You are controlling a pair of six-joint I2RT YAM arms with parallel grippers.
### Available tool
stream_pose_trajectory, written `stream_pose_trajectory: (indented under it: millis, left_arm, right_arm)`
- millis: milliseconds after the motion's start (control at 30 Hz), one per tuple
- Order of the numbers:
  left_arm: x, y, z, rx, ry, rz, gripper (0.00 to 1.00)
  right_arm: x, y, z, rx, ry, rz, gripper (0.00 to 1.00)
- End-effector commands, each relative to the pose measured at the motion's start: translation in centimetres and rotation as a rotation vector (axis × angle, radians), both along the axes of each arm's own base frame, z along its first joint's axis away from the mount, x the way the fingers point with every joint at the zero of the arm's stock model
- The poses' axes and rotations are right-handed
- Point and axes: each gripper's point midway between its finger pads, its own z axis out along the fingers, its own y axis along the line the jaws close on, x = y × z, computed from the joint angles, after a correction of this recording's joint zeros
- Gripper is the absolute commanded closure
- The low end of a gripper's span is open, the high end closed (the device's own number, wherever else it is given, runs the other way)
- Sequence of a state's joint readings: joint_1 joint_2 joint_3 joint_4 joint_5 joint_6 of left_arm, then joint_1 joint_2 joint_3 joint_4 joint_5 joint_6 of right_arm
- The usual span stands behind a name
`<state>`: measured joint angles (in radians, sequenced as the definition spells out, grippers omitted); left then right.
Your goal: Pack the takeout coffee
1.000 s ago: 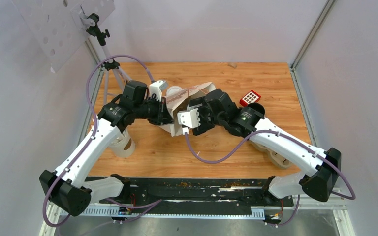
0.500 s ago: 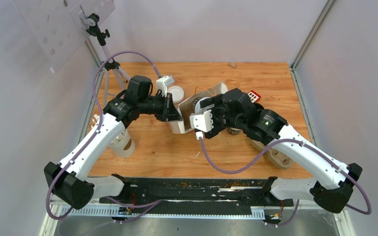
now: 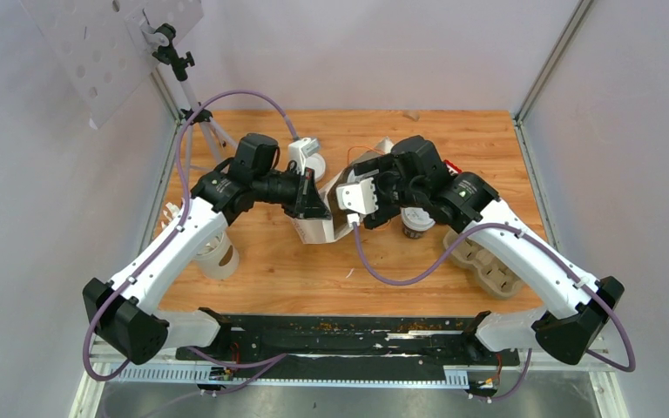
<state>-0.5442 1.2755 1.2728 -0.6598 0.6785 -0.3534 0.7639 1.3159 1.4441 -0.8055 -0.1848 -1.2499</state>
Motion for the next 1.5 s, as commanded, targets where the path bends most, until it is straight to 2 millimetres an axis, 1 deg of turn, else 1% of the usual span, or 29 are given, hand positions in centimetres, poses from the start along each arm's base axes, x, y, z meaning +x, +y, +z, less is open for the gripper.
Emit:
stream_pose_trajectory:
  millis: [0, 67, 133, 233, 333, 400, 467, 567, 633, 667, 733, 800, 833, 900, 1033, 1167, 1267, 1400, 1467]
  left_arm:
    - [-0.2, -0.5, 2.0, -0.045, -0.066, -0.047, 1.00]
    - [-0.2, -0.5, 1.7, -0.041, -0.059, -0.048, 1.00]
    - [0.0, -0.4, 1.7, -0.032, -0.066, -0.042, 1.00]
    - [0.8, -0.2, 1.9, -0.006, -0.084, -0.007, 0.96]
    - [1.6, -0.1, 2.5, 0.010, -0.100, 0.027, 0.95]
    - [2.2, 0.1, 2.8, 0.021, -0.103, 0.061, 0.94]
    - [2.7, 0.4, 2.9, 0.042, -0.112, 0.097, 0.90]
    - [3.7, 1.6, 2.7, 0.102, -0.127, 0.178, 0.86]
    - [4.5, 2.7, 2.5, 0.147, -0.133, 0.243, 0.79]
    - [4.8, 3.0, 2.5, 0.159, -0.133, 0.267, 0.79]
    - [5.2, 3.7, 2.3, 0.178, -0.131, 0.310, 0.77]
    - [5.8, 4.6, 2.3, 0.201, -0.137, 0.363, 0.70]
    - [5.9, 4.9, 2.4, 0.205, -0.140, 0.377, 0.69]
    - [6.2, 5.2, 2.6, 0.208, -0.150, 0.392, 0.68]
    - [6.7, 5.0, 2.9, 0.192, -0.160, 0.404, 0.60]
    - [7.5, 4.8, 3.4, 0.159, -0.174, 0.427, 0.59]
    - [7.5, 4.7, 3.4, 0.149, -0.172, 0.432, 0.59]
    - [7.0, 4.8, 2.6, 0.164, -0.160, 0.411, 0.60]
    - [6.8, 4.8, 2.3, 0.169, -0.158, 0.400, 0.60]
  right_arm:
    - [-1.0, 0.0, 1.1, 0.021, -0.014, 0.066, 0.28]
    - [-0.7, -0.1, 0.5, 0.008, -0.019, 0.073, 0.28]
    - [-0.7, -0.2, -0.9, -0.014, -0.005, 0.082, 0.28]
    - [-1.4, -0.2, -2.2, -0.034, 0.052, 0.087, 0.28]
    - [-2.4, -0.2, -2.6, -0.024, 0.082, 0.114, 0.28]
    - [-3.0, 0.3, -2.9, -0.022, 0.088, 0.125, 0.28]
    - [-3.3, 0.8, -3.1, -0.014, 0.100, 0.124, 0.28]
    - [-3.5, 1.6, -3.2, 0.013, 0.130, 0.103, 0.29]
    - [-3.5, 2.2, -3.3, 0.030, 0.140, 0.100, 0.30]
    - [-3.6, 2.5, -3.5, 0.033, 0.142, 0.105, 0.30]
    - [-3.5, 3.1, -3.7, 0.042, 0.141, 0.103, 0.30]
    - [-3.2, 3.4, -3.8, 0.051, 0.142, 0.096, 0.30]
    - [-3.1, 3.6, -3.9, 0.054, 0.144, 0.093, 0.30]
    - [-3.0, 3.9, -3.8, 0.061, 0.152, 0.094, 0.31]
    - [-3.0, 4.2, -3.9, 0.064, 0.163, 0.100, 0.31]
    - [-3.0, 4.3, -4.1, 0.061, 0.165, 0.099, 0.31]
    - [-2.7, 4.3, -4.0, 0.062, 0.152, 0.096, 0.31]
    - [-1.7, 3.9, -4.2, 0.039, 0.097, 0.076, 0.31]
    - [-1.1, 3.6, -4.8, 0.013, 0.078, 0.074, 0.31]
